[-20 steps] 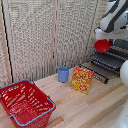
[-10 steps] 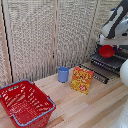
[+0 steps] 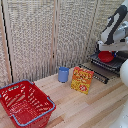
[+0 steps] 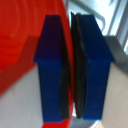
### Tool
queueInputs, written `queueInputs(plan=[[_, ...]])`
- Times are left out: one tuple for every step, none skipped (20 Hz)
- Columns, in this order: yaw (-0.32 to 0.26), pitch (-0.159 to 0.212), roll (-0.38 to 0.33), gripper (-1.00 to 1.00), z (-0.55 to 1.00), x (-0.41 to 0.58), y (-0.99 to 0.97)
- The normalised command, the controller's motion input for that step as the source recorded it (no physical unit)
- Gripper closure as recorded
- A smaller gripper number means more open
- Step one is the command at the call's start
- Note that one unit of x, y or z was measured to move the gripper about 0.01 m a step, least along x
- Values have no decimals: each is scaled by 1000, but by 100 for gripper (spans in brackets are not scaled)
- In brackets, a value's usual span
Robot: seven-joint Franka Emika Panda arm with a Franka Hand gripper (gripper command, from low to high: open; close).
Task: Extend the gripper towards the oven tray handle. Grasp the handle and carefully pull the tray out of the oven. Move the gripper above the red bowl. Grab the red bowl gently. Lift the bowl and place it onto the oven tray.
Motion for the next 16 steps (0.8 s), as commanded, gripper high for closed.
queueInputs(plan=[[-54, -63, 0, -100, 197, 0, 0], [-56, -71, 12, -100, 249, 0, 0], [-62, -48, 0, -100, 231, 0, 9], [-65, -44, 2, -100, 294, 0, 0], [-61, -27, 0, -100, 257, 0, 11], [-66, -15, 0, -100, 254, 0, 0], [-69, 0, -1, -100, 231, 0, 11], [-83, 0, -13, -100, 254, 0, 43], [-92, -19, -23, -100, 309, -6, 80], [-99, -12, -13, -100, 397, 0, 94], [-124, -24, 0, -100, 469, 0, 69], [-177, -9, 0, -100, 469, 0, 49], [-180, 0, 0, -100, 534, 6, 140], [-201, 0, 59, -100, 411, 0, 34], [-207, 0, 61, -100, 440, 0, 57], [-193, 9, 27, -100, 389, 0, 134]])
